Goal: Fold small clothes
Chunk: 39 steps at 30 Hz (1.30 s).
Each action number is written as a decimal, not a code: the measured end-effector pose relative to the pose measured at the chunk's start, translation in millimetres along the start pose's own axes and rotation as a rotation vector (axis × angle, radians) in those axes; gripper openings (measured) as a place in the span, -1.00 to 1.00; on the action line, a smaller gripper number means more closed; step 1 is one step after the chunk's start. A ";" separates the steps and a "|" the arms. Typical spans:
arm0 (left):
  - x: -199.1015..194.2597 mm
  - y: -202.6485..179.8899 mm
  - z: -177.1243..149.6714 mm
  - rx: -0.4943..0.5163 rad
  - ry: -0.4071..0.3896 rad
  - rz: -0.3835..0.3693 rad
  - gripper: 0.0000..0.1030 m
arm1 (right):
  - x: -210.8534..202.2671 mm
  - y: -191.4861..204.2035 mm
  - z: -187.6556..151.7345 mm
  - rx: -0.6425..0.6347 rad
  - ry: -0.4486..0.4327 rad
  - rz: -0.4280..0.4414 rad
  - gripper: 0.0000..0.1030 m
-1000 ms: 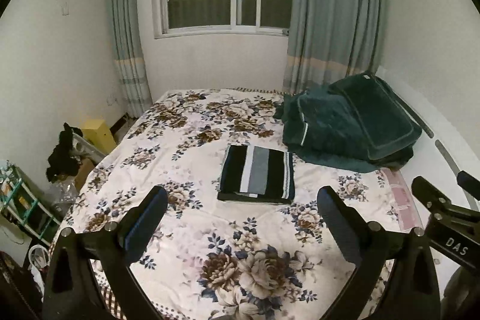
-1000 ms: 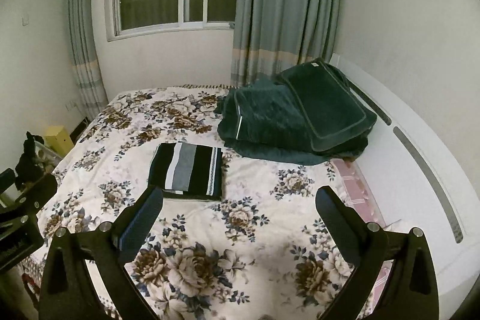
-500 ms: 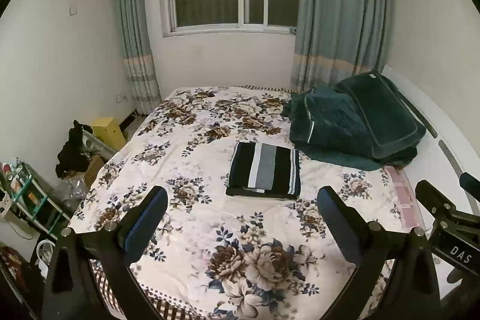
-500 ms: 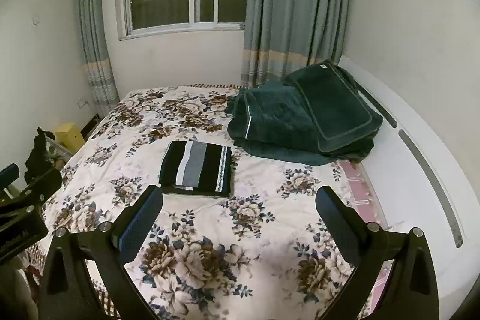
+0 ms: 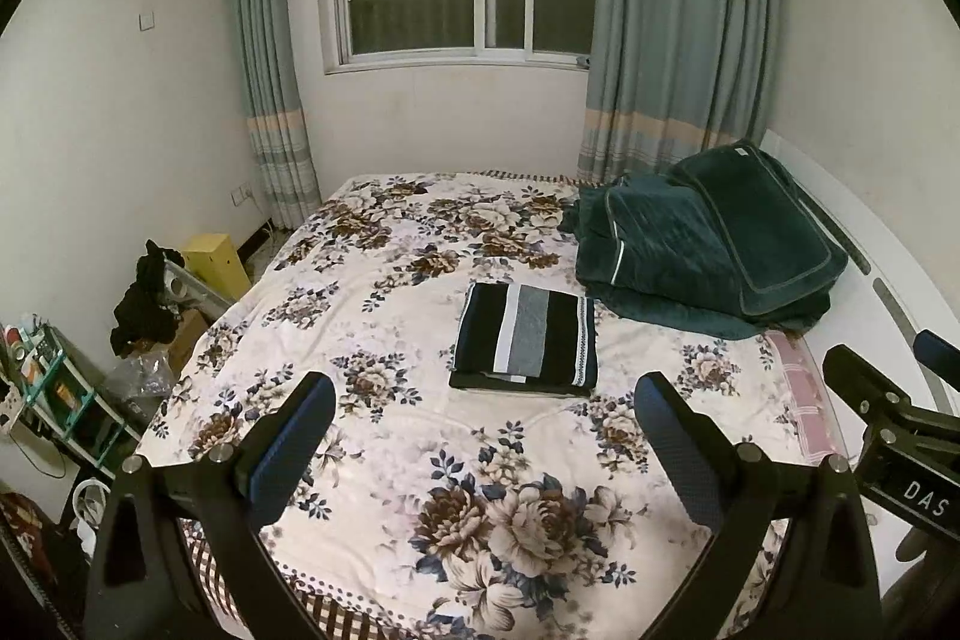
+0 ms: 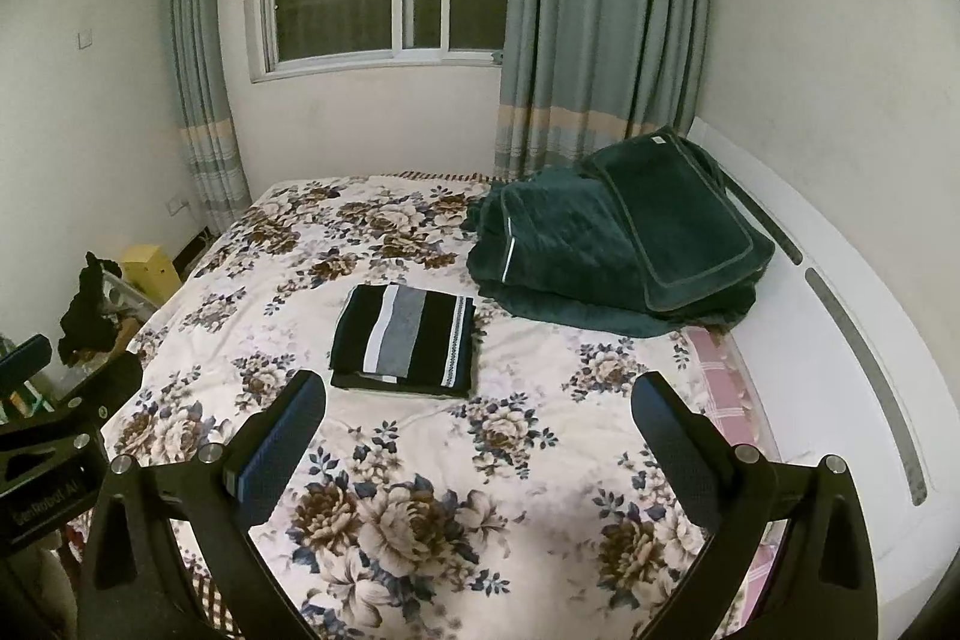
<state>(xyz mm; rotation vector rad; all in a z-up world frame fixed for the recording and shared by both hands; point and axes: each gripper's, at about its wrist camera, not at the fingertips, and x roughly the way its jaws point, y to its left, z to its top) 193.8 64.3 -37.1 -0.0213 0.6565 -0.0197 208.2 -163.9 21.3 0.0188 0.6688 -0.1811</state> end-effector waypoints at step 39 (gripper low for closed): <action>-10.6 6.6 11.4 0.008 -0.019 0.001 0.98 | 11.8 5.4 11.1 -0.012 -0.005 0.011 1.00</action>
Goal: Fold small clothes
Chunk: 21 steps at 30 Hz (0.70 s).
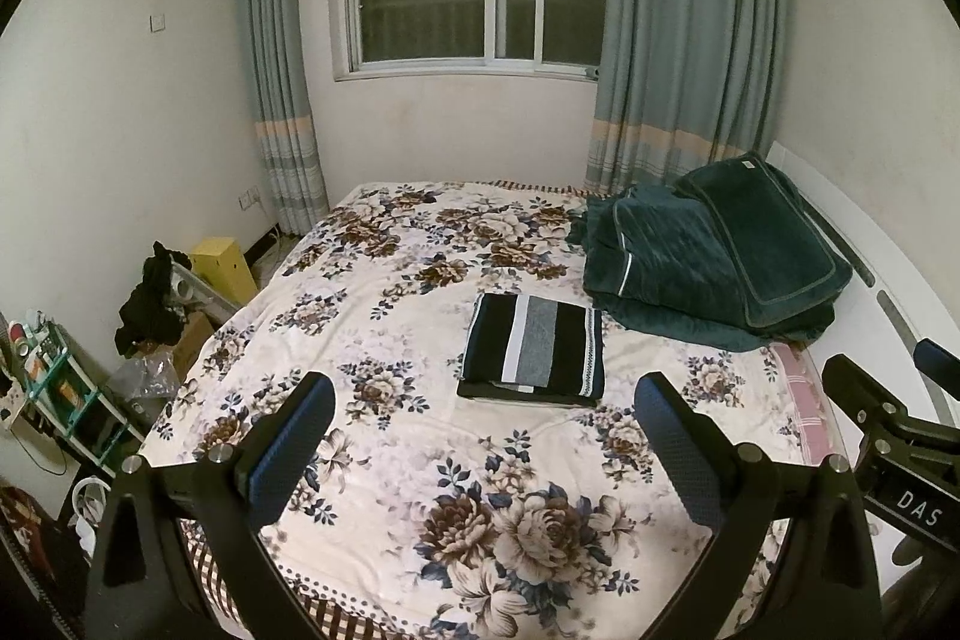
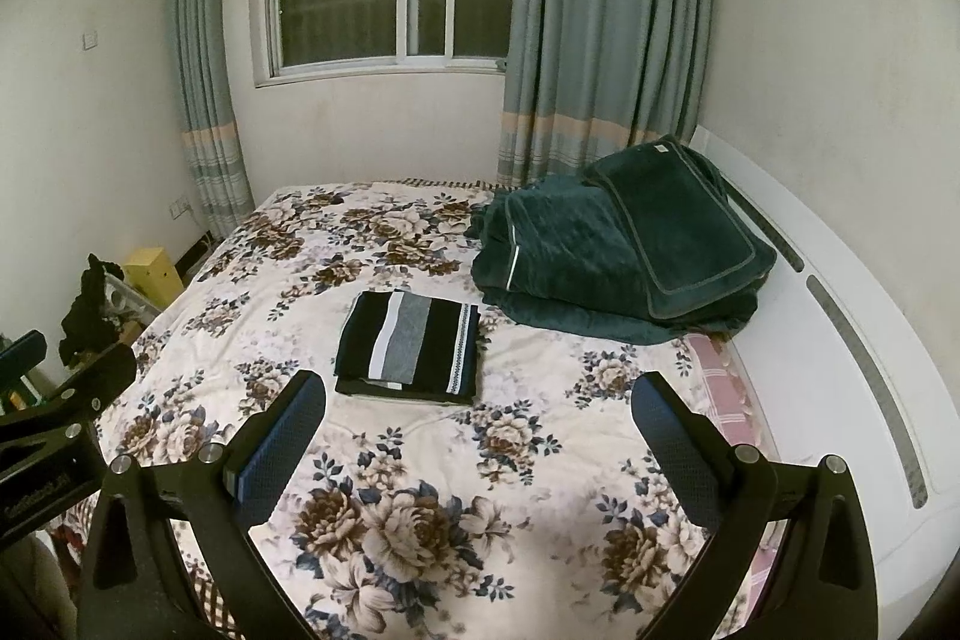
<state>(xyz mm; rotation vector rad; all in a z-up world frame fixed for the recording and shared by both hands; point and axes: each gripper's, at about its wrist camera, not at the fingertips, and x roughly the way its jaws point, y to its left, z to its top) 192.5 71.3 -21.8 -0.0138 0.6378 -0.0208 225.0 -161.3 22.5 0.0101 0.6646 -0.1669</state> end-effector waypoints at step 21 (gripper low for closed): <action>-1.3 -0.8 5.4 -0.003 -0.007 0.003 0.99 | 3.2 3.3 1.0 0.000 -0.003 0.000 1.00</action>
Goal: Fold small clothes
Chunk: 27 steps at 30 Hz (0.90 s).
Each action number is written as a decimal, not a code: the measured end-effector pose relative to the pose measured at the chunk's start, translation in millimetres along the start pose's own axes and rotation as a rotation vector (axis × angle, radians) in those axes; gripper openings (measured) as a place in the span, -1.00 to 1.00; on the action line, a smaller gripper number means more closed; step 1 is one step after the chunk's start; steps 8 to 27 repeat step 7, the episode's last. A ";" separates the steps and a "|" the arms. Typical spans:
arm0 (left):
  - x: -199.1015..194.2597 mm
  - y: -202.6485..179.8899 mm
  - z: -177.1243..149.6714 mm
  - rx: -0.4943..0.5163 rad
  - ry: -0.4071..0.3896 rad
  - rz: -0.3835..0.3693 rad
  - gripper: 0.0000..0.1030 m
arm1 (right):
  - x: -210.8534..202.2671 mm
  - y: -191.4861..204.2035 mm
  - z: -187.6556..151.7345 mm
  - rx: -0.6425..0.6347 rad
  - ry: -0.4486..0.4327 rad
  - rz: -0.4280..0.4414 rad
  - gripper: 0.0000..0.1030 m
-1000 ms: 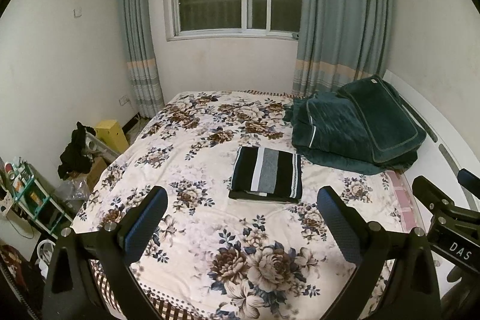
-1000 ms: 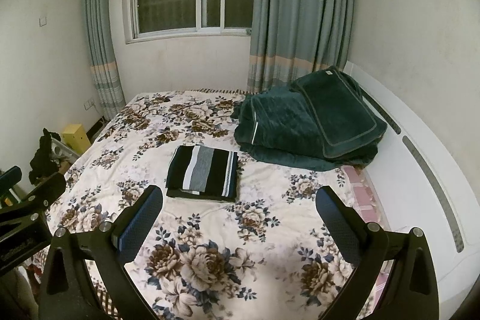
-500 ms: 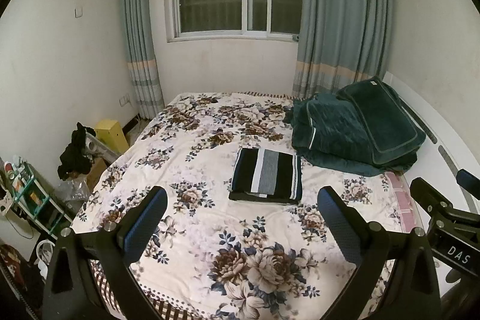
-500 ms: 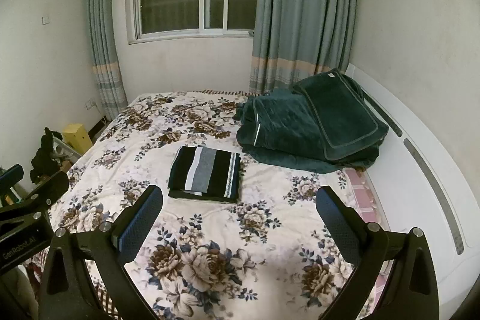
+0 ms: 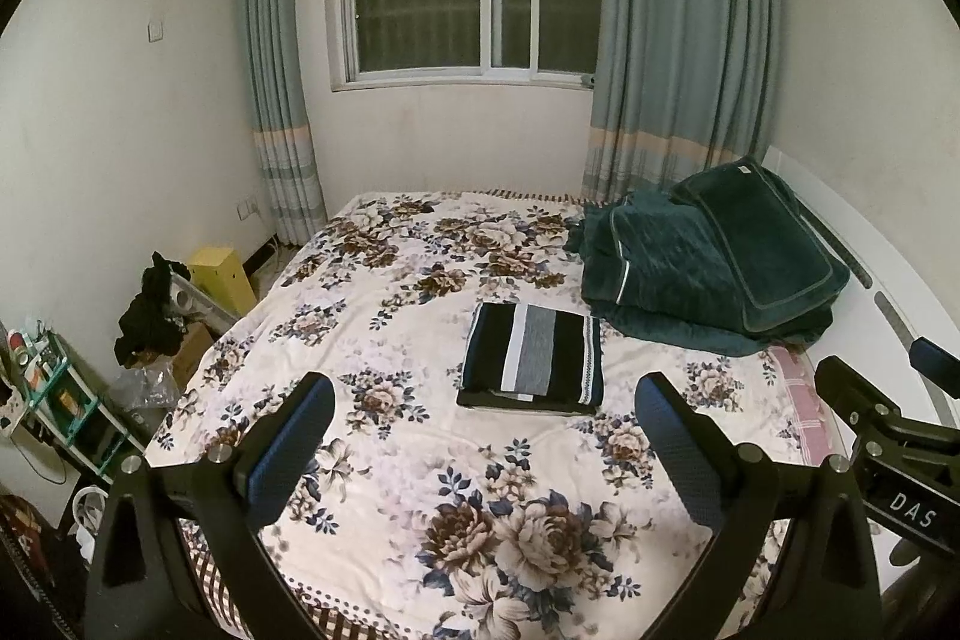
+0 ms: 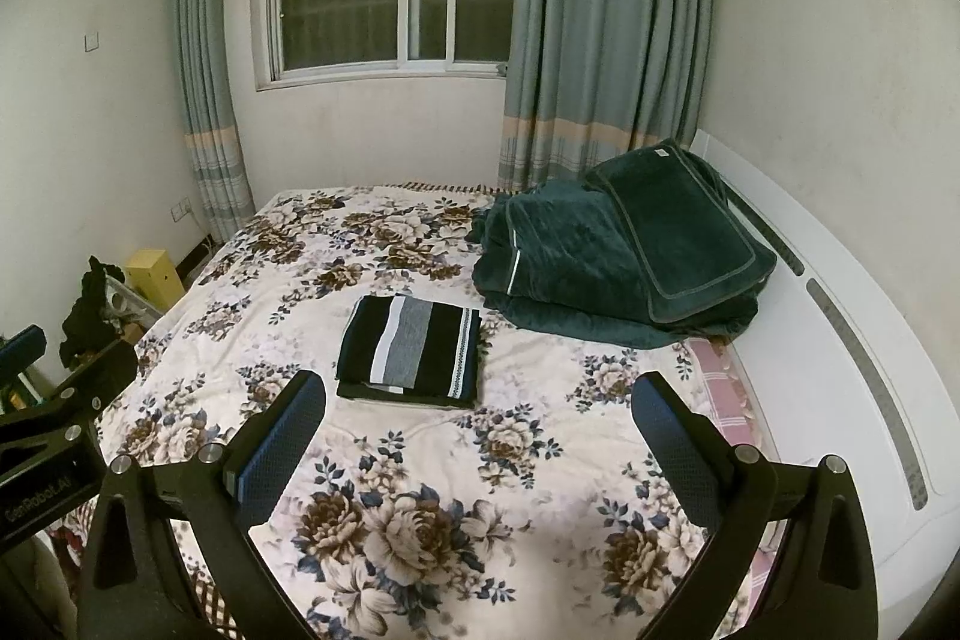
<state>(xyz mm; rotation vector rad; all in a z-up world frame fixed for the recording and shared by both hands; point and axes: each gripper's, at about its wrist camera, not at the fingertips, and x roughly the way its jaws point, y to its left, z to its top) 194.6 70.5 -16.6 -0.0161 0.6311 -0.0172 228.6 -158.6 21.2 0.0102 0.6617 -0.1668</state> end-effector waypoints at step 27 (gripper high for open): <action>0.5 0.3 7.3 0.002 -0.010 0.006 0.99 | -2.5 1.7 -0.4 0.004 0.002 0.000 1.00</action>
